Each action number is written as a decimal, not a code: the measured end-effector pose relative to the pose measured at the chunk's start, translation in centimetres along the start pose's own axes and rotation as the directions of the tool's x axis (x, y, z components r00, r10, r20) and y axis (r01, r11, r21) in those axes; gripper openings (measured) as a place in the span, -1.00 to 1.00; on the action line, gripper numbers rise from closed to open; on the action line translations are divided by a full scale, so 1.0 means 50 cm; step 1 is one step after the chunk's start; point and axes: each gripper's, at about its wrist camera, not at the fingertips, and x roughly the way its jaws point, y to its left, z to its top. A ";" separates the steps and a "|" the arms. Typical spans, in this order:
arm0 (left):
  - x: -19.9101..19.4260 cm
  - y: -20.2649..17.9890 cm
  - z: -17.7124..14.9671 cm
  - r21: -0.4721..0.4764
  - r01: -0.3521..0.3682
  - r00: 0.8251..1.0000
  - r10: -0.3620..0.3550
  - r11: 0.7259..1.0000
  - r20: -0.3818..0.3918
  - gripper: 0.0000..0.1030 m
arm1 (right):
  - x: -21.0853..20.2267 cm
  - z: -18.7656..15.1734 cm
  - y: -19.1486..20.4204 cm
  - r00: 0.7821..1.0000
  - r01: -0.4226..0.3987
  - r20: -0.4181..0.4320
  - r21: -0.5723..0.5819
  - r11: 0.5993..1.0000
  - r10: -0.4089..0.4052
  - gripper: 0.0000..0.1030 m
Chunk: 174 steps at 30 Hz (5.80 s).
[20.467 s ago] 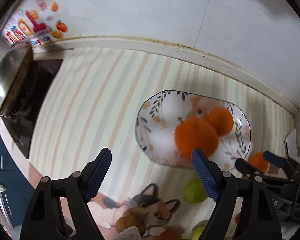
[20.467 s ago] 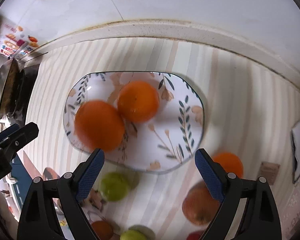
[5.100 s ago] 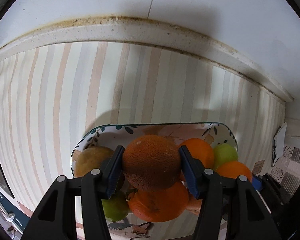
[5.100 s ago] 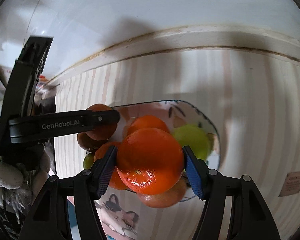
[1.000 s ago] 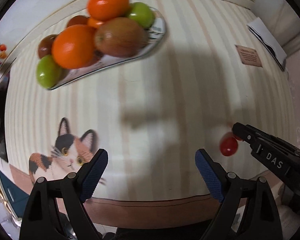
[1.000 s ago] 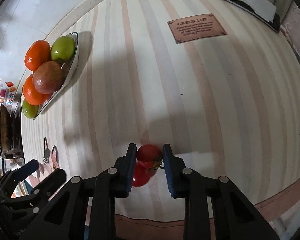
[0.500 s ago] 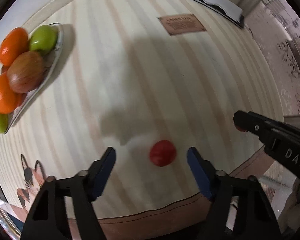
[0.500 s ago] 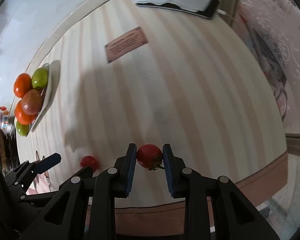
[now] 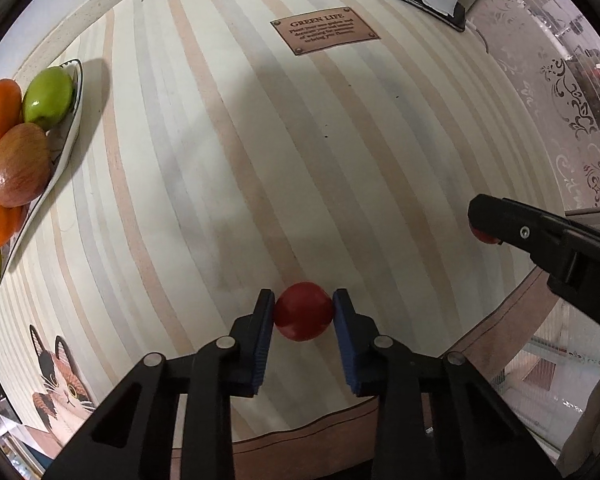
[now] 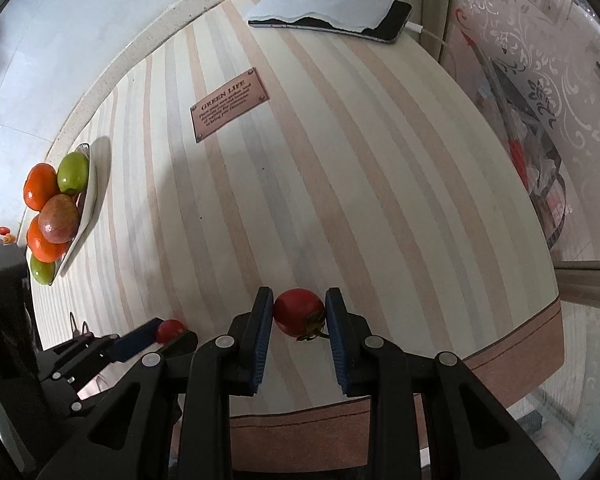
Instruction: Organize fruits
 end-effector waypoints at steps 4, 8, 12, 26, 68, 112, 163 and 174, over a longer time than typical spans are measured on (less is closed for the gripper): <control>-0.005 -0.003 -0.004 -0.013 0.015 1.000 -0.015 1.000 0.008 -0.48 | -0.008 -0.002 0.006 1.000 0.001 0.006 -0.011 1.000 -0.001 -0.43; -0.021 0.006 -0.005 -0.042 0.030 0.999 -0.028 0.999 0.031 -0.48 | -0.022 -0.001 0.014 1.000 -0.010 0.014 -0.023 1.000 0.010 -0.43; -0.061 0.056 -0.015 -0.105 0.053 0.997 -0.046 0.993 0.067 -0.48 | -0.039 0.006 0.043 0.999 -0.037 0.026 -0.054 0.998 0.039 -0.43; -0.191 0.379 -0.083 -0.524 0.129 0.975 -0.012 0.842 0.221 -0.48 | 0.013 0.075 0.348 0.950 -0.312 -0.084 -0.215 0.925 0.301 -0.43; -0.108 0.575 -0.096 -0.663 0.128 0.980 0.011 0.738 0.201 -0.29 | 0.099 0.206 0.526 0.938 -0.341 -0.161 -0.267 0.901 0.308 0.14; -0.145 0.630 -0.119 -0.602 -0.041 0.919 0.266 0.798 0.290 -0.38 | 0.054 0.178 0.470 0.956 -0.293 -0.072 -0.280 0.914 0.284 0.14; -0.629 0.237 -0.515 -0.662 0.002 0.723 0.457 0.750 0.519 0.68 | -0.569 -0.272 0.390 0.866 0.065 0.404 -0.677 0.733 0.296 0.91; -0.665 0.171 -0.557 -0.679 -0.013 0.701 0.491 0.734 0.518 0.68 | -0.652 -0.333 0.343 0.854 0.051 0.396 -0.710 0.703 0.338 0.92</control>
